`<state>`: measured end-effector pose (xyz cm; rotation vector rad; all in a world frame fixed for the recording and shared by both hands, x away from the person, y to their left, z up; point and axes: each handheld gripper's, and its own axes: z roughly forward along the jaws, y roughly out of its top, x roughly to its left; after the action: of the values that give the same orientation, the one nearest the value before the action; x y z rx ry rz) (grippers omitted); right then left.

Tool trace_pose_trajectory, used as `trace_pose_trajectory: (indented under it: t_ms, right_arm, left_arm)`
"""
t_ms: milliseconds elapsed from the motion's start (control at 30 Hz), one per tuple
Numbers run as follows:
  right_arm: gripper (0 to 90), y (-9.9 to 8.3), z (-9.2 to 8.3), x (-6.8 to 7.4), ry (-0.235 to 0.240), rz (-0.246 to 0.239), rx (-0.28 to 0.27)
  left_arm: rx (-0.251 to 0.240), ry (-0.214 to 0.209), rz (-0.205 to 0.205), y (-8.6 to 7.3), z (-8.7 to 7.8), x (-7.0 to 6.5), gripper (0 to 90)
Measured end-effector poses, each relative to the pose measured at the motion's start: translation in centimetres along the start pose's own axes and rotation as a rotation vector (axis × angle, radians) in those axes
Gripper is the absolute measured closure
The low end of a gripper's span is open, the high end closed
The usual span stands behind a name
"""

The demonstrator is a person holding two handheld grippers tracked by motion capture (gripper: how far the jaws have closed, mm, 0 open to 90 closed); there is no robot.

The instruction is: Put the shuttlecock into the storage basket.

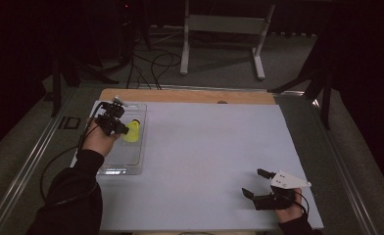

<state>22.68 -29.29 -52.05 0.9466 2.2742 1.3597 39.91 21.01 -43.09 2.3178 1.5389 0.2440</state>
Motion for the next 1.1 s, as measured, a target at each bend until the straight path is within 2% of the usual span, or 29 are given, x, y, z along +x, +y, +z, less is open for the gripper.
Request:
trace_pose_trajectory:
  t_ms: [267, 400, 533, 767, 1033, 1100]
  right_arm:
    - [9.3, 0.0, 0.0, 0.0, 0.0, 0.001, -0.001]
    - [9.2, 0.0, 0.0, 0.0, 0.0, 0.0, 0.0]
    - [9.2, 0.0, 0.0, 0.0, 0.001, 0.0, 0.001]
    - [9.2, 0.0, 0.0, 0.0, 0.001, 0.002, 0.002]
    - [9.3, 0.0, 0.0, 0.0, -0.002, 0.001, 0.003]
    - [9.3, 0.0, 0.0, 0.0, -0.002, -0.001, 0.004]
  left_arm:
    - [0.026, 0.005, 0.003, -0.3, 1.5, 0.2, 90.0]
    - [0.043, 0.002, 0.016, -0.3, 2.1, 0.0, 90.0]
    - [0.068, 0.018, 0.035, -0.4, 2.6, -0.3, 89.8]
    - [0.081, 0.014, 0.037, -0.4, 3.0, -0.4, 89.6]
    - [0.101, 0.036, 0.044, -0.4, 3.2, -0.7, 88.5]
    - [0.11, 0.035, 0.041, -0.4, 3.1, -0.7, 85.1]
